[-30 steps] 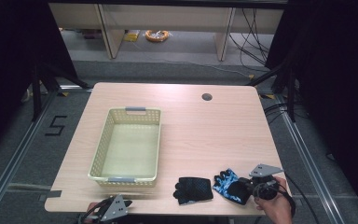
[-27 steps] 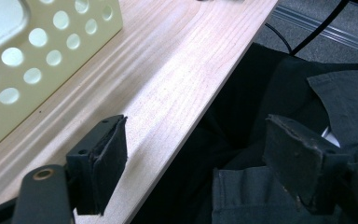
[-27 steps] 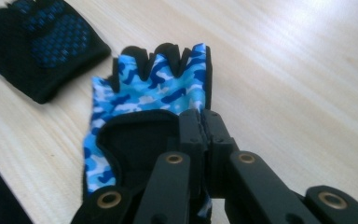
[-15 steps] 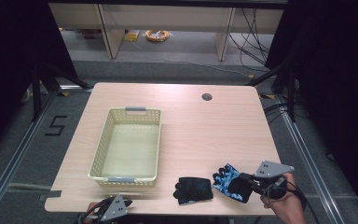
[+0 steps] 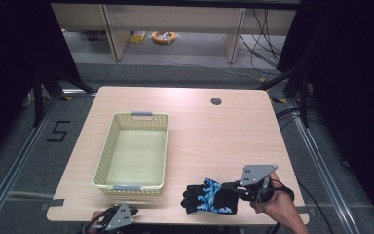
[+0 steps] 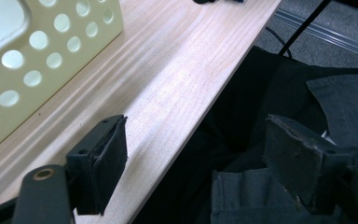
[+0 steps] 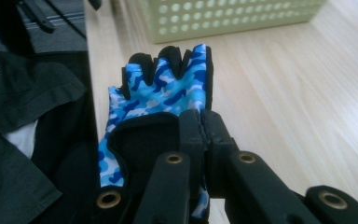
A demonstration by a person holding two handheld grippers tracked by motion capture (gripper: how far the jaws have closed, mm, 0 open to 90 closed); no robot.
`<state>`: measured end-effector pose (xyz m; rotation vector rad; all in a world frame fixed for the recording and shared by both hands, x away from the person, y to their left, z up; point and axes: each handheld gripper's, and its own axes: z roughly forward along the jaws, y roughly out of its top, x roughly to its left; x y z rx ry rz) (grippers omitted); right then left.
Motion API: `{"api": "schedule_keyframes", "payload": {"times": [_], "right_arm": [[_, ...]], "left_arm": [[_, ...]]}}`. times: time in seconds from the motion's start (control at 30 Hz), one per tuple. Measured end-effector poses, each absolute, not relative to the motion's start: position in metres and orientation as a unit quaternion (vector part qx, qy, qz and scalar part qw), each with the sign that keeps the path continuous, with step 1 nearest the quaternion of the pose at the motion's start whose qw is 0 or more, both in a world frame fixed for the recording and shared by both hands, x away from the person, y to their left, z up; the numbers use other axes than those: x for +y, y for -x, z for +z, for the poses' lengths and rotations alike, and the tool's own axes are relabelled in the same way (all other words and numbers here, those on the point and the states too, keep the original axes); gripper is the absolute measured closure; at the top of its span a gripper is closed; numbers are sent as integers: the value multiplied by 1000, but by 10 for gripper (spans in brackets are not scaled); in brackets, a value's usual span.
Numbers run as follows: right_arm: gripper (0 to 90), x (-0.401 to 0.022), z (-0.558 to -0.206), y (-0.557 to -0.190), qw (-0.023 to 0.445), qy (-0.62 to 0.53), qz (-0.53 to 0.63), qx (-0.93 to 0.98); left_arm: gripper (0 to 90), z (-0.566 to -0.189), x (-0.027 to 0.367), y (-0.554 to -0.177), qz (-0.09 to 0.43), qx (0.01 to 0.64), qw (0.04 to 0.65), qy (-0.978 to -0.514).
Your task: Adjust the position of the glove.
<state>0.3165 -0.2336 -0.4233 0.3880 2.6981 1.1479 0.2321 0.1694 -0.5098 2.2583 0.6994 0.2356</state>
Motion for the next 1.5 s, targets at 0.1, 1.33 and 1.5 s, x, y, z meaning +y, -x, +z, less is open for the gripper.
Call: {"api": "schedule_keyframes", "payload": {"times": [0.1,1.33,1.5], "right_arm": [[890,-224,-426,-322,78,-112,388,911],[865,-182,-468,-381,12,-20,333,943],[812,-186,-475,-380,-5,-55,329,943]], "left_arm": [[214,-510,170,-232,94,273,373,-882],[215,-510,170,-232,90,275,374,-881],[215,-510,169,-232,91,274,373,-882]]}}
